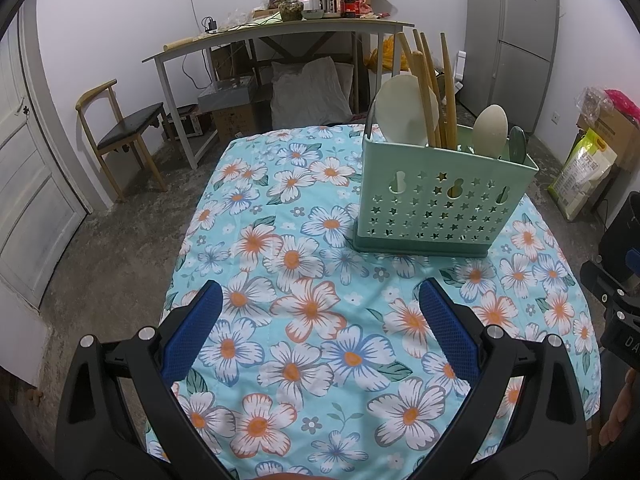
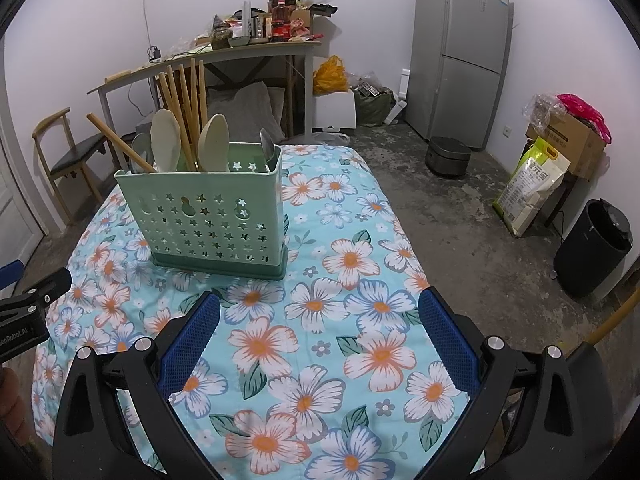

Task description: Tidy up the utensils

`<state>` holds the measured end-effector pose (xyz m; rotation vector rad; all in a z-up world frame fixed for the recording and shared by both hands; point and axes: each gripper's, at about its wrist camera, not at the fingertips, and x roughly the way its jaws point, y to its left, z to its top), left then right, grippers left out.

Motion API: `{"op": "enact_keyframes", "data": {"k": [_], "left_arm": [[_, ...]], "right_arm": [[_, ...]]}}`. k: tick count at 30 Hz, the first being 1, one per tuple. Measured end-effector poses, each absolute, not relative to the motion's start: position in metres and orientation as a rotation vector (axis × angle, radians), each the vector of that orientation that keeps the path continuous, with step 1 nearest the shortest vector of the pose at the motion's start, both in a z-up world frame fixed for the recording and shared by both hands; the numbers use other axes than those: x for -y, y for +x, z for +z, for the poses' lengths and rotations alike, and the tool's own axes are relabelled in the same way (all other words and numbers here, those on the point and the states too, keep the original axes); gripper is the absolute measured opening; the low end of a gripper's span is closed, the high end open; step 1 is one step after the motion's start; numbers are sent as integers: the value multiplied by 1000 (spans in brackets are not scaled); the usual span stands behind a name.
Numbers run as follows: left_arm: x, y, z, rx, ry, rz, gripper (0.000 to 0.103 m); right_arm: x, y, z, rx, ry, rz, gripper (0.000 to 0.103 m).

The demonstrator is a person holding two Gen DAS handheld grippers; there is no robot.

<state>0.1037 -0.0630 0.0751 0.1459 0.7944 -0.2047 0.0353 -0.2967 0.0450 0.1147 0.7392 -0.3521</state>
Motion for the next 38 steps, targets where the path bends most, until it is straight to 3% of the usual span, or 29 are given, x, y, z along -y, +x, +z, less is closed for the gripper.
{"op": "enact_keyframes", "data": {"k": [38], "left_arm": [[59,110,69,-825,143,-190,95]], "right_arm": [[296,35,42,-739,118,-345,97]]}}
